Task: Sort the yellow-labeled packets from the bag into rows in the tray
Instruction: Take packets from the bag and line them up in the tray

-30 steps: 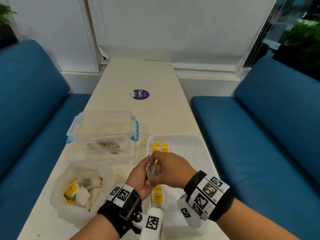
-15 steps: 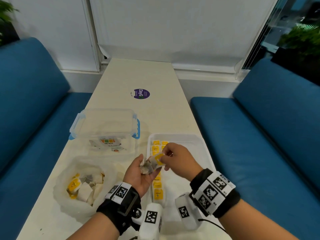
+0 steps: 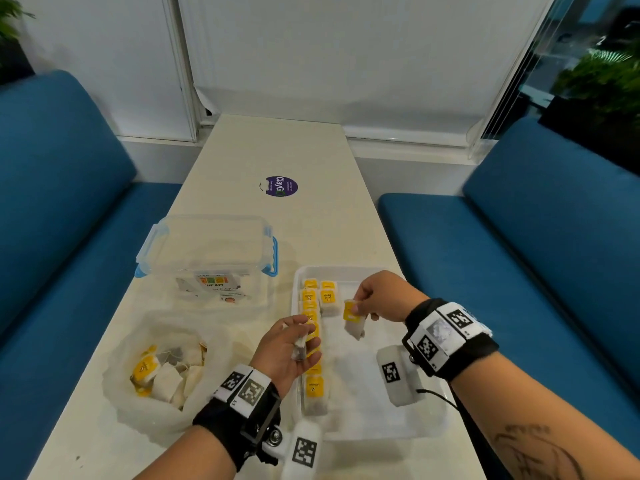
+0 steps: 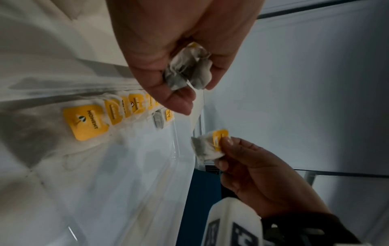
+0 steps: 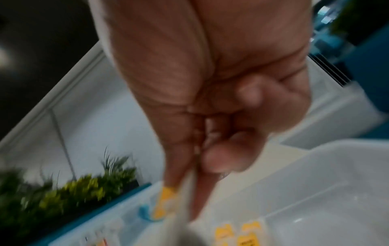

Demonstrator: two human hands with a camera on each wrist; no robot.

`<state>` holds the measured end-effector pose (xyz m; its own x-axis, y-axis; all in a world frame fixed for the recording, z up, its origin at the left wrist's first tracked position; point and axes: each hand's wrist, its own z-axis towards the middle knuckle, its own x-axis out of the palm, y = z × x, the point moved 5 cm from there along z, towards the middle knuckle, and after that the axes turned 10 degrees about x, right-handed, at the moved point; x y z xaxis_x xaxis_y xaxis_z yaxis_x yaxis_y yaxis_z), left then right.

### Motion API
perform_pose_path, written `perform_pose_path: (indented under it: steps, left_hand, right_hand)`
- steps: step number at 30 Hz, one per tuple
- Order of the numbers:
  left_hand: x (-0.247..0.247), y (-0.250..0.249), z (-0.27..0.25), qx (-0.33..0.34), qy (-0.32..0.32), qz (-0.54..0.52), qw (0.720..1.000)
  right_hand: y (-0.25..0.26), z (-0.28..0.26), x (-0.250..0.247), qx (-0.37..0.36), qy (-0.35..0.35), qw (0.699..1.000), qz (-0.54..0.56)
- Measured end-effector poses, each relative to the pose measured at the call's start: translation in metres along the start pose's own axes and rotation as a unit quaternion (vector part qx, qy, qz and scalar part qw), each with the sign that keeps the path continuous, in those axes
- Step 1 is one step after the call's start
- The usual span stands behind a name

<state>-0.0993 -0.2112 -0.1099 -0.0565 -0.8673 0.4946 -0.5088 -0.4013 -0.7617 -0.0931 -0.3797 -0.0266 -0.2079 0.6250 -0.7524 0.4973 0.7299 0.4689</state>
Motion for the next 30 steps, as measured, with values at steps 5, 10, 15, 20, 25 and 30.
perform_pose_path:
  steps: [5, 10, 15, 20, 25, 30]
  left_hand:
    - [0.011, 0.0, 0.0, 0.009, 0.059, 0.081, 0.995]
    - [0.022, 0.005, -0.002, 0.006, 0.118, 0.16, 0.98]
    - [0.024, 0.006, 0.005, 0.021, 0.102, 0.181, 0.978]
    - [0.019, 0.008, 0.013, 0.021, 0.059, 0.19, 0.98]
    - [0.011, 0.01, 0.017, 0.002, 0.035, 0.163, 0.986]
    - [0.006, 0.005, 0.019, -0.001, 0.018, 0.125, 0.992]
  right_hand:
    - [-0.002, 0.005, 0.006, 0.012, 0.054, 0.998, 0.034]
    - [0.007, 0.006, 0.01, -0.03, 0.098, 0.992, 0.075]
    - [0.001, 0.011, 0.014, -0.01, 0.113, 0.985, 0.127]
    - [-0.018, 0.022, 0.025, 0.05, 0.095, 0.985, 0.137]
    - [-0.026, 0.051, 0.017, 0.091, 0.007, 0.973, 0.212]
    - [-0.028, 0.083, 0.03, 0.13, 0.027, 0.982, 0.138]
